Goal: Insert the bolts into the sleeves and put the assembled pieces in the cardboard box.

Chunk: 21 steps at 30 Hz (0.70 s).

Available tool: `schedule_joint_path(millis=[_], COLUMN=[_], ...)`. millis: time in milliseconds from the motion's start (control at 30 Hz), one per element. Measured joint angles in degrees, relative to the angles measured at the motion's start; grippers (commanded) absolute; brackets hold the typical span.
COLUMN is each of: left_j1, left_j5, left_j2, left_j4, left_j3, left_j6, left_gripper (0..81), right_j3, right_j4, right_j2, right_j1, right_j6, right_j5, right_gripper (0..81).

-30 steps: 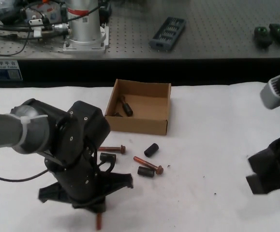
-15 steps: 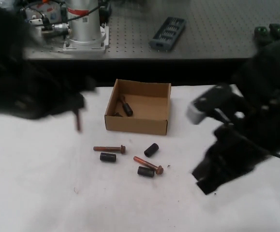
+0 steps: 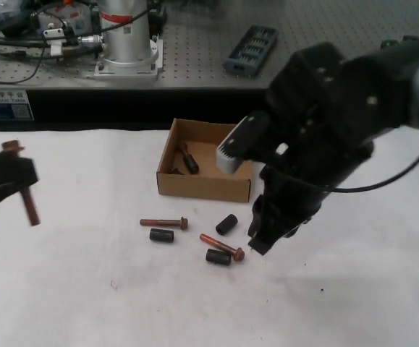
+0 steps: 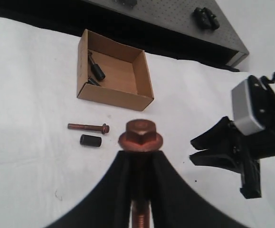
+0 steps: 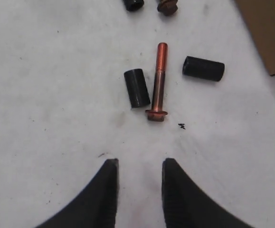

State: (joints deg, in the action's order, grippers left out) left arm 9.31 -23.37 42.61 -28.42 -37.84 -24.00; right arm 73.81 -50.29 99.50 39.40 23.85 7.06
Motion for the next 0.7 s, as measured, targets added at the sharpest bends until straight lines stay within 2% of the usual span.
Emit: schedule_joint_path(millis=[133, 700], left_j1=[-2.0, -2.0], left_j5=[-3.9, -4.3], left_j2=[-4.0, -4.1], left_j4=[0.7, 5.1], left_j3=[1.5, 1.6], left_j6=[0.0, 2.2], left_gripper=[0.6, 0.6], right_j3=[2.0, 6.8], right_j4=[-2.5, -5.7], right_j2=[3.0, 11.8], right_j1=[0.6, 8.2], right_j6=[5.6, 14.8], right_j5=[-2.8, -6.7], right_gripper=[23.2, 23.4])
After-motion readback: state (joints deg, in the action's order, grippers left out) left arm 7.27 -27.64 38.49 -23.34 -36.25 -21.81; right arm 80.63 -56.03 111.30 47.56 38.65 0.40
